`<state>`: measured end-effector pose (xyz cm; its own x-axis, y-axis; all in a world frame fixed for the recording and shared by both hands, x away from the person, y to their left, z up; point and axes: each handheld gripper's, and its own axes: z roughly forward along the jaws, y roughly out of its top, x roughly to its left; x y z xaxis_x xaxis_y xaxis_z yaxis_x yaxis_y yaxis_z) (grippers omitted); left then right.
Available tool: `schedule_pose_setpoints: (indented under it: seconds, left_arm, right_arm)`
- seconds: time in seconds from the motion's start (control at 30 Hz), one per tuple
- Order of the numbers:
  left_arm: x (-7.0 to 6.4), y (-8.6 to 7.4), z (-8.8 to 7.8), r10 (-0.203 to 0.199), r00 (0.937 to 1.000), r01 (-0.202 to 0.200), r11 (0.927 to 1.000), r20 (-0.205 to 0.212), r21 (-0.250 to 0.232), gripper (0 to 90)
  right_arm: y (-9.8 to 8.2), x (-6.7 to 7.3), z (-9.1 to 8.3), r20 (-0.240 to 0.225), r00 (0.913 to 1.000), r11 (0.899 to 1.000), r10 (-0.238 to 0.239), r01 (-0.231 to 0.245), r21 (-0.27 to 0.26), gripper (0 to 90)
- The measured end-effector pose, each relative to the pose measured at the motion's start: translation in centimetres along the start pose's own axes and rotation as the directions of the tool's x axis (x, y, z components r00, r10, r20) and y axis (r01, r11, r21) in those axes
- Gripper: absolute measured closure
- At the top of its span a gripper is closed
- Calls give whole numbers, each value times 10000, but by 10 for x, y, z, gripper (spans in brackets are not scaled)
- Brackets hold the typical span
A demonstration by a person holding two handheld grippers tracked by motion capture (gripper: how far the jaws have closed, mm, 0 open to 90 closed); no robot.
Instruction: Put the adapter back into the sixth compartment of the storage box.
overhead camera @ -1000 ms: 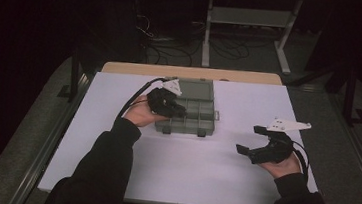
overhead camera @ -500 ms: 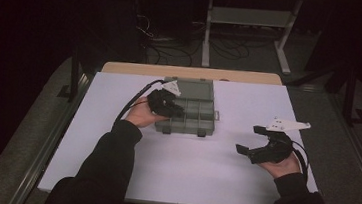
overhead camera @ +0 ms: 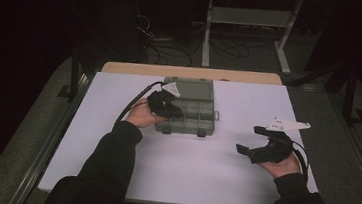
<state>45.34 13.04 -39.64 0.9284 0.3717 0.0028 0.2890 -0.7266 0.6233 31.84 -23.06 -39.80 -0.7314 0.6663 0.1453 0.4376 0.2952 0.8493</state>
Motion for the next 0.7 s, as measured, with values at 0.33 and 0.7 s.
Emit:
schedule_pose_setpoints:
  seconds: [0.33,0.7]
  left_arm:
    - [2,-4,8,-135,9999,135,9994,-16,309,760]
    - [4,-7,0,-359,9993,358,9993,95,91,606]
  right_arm:
    - [1,-1,1,-12,10000,10000,20,-20,4,0]
    - [1,-1,1,24,10000,10000,29,-29,22,0]
